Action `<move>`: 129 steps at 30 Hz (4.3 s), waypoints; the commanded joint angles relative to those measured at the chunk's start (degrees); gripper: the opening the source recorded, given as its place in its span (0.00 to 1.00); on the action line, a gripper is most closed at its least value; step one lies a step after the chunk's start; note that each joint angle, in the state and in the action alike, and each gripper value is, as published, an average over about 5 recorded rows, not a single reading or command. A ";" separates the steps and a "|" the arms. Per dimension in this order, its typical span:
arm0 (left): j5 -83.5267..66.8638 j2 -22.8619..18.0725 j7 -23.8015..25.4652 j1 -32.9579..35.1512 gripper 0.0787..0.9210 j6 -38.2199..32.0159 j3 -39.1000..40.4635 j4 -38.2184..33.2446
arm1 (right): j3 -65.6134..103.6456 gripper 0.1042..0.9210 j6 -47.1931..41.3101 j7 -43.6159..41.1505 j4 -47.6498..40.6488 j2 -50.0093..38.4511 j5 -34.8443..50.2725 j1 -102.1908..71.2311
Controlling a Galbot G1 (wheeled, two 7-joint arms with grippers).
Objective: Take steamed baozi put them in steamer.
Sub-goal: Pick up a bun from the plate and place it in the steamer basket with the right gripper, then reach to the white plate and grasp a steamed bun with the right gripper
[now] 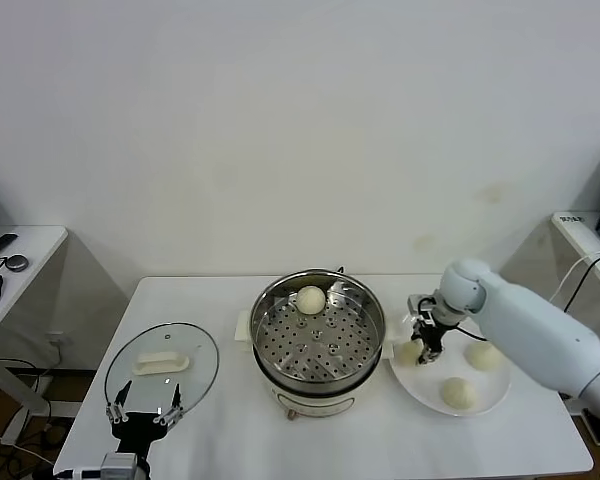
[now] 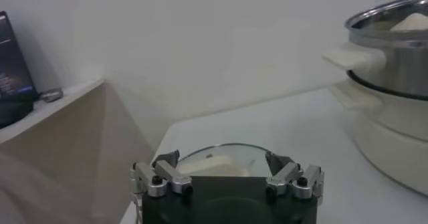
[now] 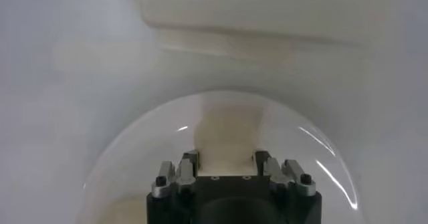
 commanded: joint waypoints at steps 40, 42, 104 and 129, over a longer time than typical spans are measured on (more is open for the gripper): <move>-2.22 0.56 -0.11 -0.69 0.88 0.45 0.17 -1.48 | -31.56 0.50 -20.58 6.13 4.74 29.95 30.41 32.08; -2.26 0.50 -0.11 -0.76 0.88 0.46 0.14 -1.47 | -31.39 0.50 -20.75 7.27 3.36 31.06 29.61 30.66; -3.94 2.22 0.16 0.26 0.88 1.15 -0.62 -1.24 | 7.19 0.88 -1.64 -4.74 26.07 -28.84 6.51 -2.82; -2.36 2.21 0.68 -0.22 0.88 1.47 -1.41 1.92 | 14.01 0.88 0.43 -3.39 10.94 -12.04 -3.76 -18.76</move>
